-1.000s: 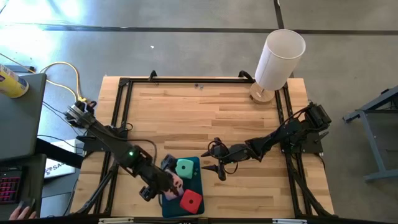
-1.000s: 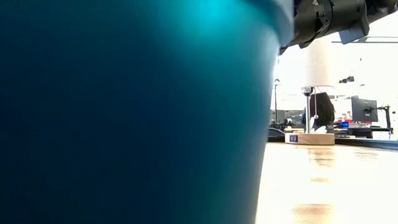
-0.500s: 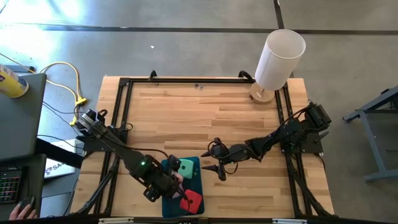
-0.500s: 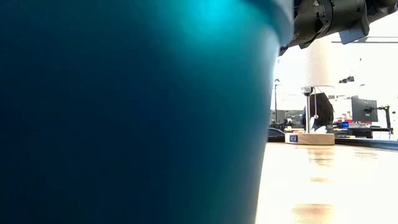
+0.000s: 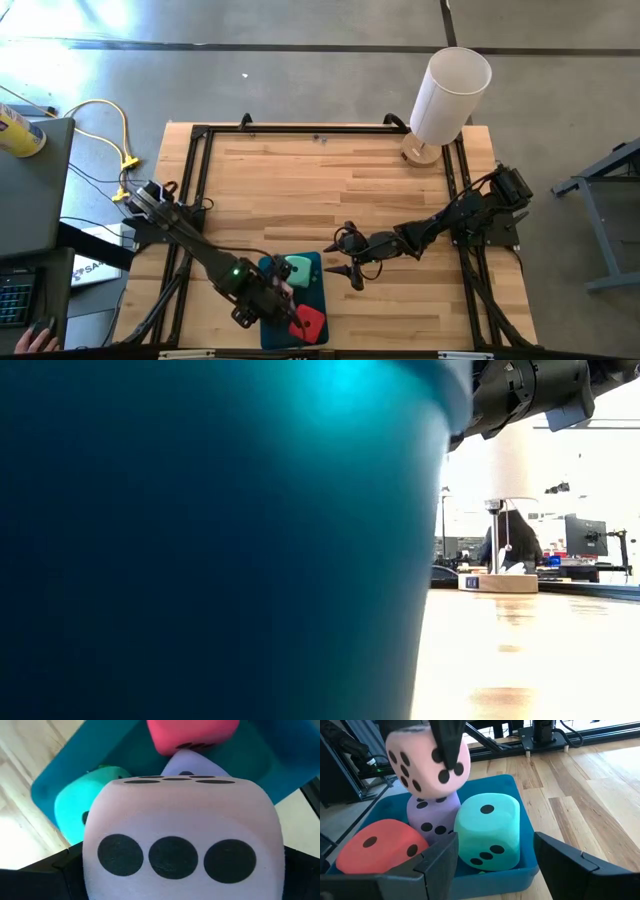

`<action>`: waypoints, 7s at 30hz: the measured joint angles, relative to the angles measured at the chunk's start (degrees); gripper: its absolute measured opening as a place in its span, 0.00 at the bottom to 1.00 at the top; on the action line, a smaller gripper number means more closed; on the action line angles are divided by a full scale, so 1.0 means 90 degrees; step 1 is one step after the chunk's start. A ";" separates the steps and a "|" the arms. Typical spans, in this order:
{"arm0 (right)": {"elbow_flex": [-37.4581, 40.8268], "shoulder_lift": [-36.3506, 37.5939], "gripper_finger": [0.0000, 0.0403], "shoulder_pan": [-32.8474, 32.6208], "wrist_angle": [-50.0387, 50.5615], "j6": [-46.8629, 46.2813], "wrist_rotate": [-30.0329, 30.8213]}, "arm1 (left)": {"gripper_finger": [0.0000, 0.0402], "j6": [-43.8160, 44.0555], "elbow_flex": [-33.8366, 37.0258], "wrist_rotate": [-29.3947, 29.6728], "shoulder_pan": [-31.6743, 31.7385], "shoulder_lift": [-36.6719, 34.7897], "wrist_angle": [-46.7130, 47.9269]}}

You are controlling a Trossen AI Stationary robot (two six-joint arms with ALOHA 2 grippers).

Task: Pick & Place Dice
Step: Put the big pink die into the blue bin

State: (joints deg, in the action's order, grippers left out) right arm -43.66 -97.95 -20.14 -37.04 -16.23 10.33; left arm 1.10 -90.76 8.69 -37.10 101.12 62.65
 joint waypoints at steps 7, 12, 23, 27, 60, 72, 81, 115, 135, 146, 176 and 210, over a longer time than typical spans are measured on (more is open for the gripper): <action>0.0000 0.0000 0.62 0.0000 0.0000 0.0000 0.0000 | 0.99 -0.0018 0.0000 -0.0015 0.0010 0.0080 -0.0010; 0.0000 0.0000 0.62 0.0000 0.0000 0.0000 0.0000 | 0.99 0.0022 0.0000 -0.0034 -0.0012 0.0080 -0.0127; -0.0002 0.0000 0.62 0.0000 0.0002 0.0000 0.0000 | 0.99 -0.0141 0.0000 -0.0140 -0.0015 0.0080 -0.0434; 0.0000 0.0000 0.62 0.0000 0.0006 0.0000 0.0000 | 0.99 -0.0139 0.0000 -0.0130 -0.0011 0.0080 -0.0435; 0.0000 0.0000 0.62 0.0000 0.0020 -0.0001 0.0019 | 0.99 0.0150 0.0002 -0.0292 -0.0033 0.0381 -0.0594; -0.0001 0.0000 0.62 0.0000 0.0019 -0.0002 0.0019 | 0.99 0.0595 0.0015 -0.0294 -0.0034 0.0383 -0.0642; -0.0002 0.0000 0.62 -0.0001 0.0022 -0.0002 0.0019 | 0.99 0.0675 0.0015 0.0009 -0.0124 0.0386 -0.0686; -0.0002 0.0000 0.62 0.0000 0.0022 0.0000 0.0017 | 1.00 0.0873 0.0015 0.0573 -0.0279 0.0391 -0.0879; 0.0000 0.0000 0.62 0.0000 0.0024 0.0000 0.0017 | 1.00 0.0905 0.0015 0.0575 -0.0270 0.0391 -0.0877; -0.0001 0.0000 0.62 0.0000 0.0023 0.0000 0.0018 | 1.00 0.0862 0.0012 0.0605 -0.0272 0.0391 -0.0970; -0.0002 0.0000 0.62 -0.0263 -0.0431 0.0515 -0.0309 | 1.00 0.1354 0.0007 0.0551 -0.0289 0.0388 -0.1016; -0.0657 0.0000 0.53 -0.1188 -0.0531 0.1999 -0.0371 | 1.00 0.1552 0.0007 0.0561 -0.0255 0.0388 -0.1015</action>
State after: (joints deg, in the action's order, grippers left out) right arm -49.57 -97.95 -30.83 -41.81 1.76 6.98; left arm 15.07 -90.70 13.74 -39.40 104.62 53.52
